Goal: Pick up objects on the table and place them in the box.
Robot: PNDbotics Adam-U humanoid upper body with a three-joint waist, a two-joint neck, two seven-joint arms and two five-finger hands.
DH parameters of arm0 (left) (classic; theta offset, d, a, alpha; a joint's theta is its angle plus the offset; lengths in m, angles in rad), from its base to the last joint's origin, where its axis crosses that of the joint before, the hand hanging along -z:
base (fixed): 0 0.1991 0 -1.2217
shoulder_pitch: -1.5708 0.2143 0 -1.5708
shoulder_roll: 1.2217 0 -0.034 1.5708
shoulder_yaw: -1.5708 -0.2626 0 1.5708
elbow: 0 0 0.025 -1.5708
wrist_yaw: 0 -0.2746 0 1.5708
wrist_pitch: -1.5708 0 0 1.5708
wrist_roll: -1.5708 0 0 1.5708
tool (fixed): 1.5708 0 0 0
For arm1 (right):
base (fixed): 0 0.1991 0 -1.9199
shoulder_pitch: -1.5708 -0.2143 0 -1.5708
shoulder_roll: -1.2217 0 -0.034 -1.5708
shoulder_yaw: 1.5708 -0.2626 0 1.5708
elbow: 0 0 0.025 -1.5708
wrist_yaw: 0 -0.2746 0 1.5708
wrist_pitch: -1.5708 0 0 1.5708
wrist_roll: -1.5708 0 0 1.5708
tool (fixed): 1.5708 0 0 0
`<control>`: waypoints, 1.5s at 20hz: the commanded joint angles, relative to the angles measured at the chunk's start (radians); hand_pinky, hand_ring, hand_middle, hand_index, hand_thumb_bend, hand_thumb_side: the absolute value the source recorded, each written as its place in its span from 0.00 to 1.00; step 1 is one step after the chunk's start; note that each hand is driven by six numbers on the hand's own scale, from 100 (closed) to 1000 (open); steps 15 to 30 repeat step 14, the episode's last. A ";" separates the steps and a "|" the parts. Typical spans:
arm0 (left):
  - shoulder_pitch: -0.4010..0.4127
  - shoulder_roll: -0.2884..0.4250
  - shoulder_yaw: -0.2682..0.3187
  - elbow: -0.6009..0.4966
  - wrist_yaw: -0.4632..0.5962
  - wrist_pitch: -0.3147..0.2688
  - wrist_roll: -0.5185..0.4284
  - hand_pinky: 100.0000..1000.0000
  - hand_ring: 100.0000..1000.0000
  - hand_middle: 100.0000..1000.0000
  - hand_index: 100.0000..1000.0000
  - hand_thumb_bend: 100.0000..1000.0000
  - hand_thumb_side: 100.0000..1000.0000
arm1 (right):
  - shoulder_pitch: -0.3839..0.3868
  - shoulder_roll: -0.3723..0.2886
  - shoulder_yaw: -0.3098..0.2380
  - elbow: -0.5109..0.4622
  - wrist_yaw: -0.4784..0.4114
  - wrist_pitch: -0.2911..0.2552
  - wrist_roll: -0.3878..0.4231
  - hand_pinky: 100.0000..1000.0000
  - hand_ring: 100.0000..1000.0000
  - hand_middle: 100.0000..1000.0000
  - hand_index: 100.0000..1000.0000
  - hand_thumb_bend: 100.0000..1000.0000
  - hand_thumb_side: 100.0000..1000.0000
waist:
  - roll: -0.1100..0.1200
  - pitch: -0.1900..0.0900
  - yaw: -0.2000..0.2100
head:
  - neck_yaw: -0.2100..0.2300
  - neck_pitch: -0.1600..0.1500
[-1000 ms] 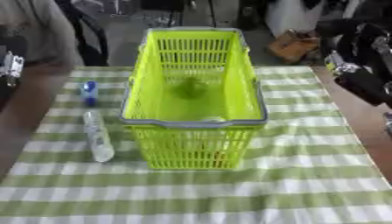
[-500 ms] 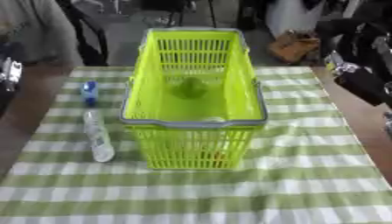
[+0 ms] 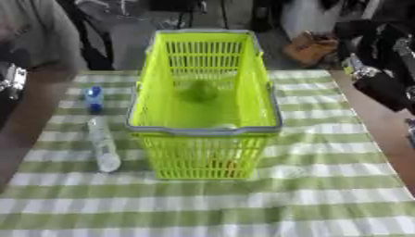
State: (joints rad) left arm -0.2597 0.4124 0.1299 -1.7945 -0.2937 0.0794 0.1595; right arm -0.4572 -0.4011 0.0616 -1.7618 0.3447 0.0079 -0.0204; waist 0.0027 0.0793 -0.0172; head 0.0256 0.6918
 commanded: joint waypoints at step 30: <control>-0.005 0.010 0.001 -0.026 -0.010 0.001 -0.002 0.46 0.87 0.63 0.82 0.41 0.79 | -0.013 -0.020 -0.013 -0.007 -0.002 0.000 -0.003 0.57 0.52 0.68 0.84 0.22 0.56 | -0.002 -0.015 0.003 | -0.001 0.003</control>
